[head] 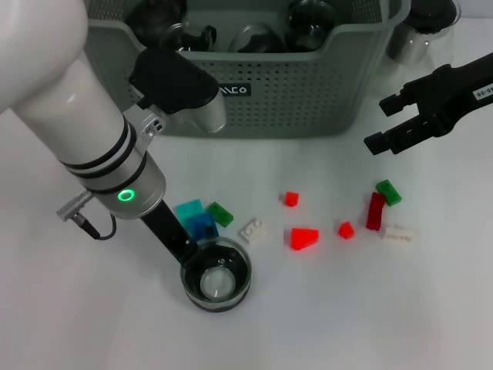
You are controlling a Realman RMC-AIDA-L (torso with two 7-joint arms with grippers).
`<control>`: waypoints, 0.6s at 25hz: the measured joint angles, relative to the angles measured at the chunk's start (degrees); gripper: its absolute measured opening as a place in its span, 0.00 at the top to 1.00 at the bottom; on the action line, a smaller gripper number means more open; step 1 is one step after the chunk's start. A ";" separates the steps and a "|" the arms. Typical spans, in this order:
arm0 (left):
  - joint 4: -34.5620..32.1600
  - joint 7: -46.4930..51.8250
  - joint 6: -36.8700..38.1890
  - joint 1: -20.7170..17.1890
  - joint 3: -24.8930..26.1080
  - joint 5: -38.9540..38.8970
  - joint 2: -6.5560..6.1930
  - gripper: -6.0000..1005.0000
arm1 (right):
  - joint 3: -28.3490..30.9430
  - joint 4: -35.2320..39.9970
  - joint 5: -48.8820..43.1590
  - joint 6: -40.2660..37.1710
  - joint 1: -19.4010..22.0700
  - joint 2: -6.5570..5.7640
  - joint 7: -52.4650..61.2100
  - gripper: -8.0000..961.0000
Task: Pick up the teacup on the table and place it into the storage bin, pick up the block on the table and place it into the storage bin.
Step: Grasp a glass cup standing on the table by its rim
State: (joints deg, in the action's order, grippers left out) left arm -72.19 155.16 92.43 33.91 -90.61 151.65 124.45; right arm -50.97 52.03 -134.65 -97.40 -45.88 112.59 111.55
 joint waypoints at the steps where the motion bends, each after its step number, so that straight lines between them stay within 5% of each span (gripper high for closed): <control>1: 0.01 0.00 0.14 0.00 0.00 -0.08 0.00 0.57 | 0.00 0.00 0.00 0.03 0.00 0.00 0.00 0.05; 15: 0.74 0.19 0.72 0.08 0.09 -0.38 0.09 0.57 | 0.00 0.00 0.00 0.12 0.00 0.00 -0.16 0.05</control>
State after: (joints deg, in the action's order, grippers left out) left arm -71.45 155.35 93.15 33.99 -90.52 151.27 124.54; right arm -50.98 52.03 -134.65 -97.28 -45.88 112.59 111.38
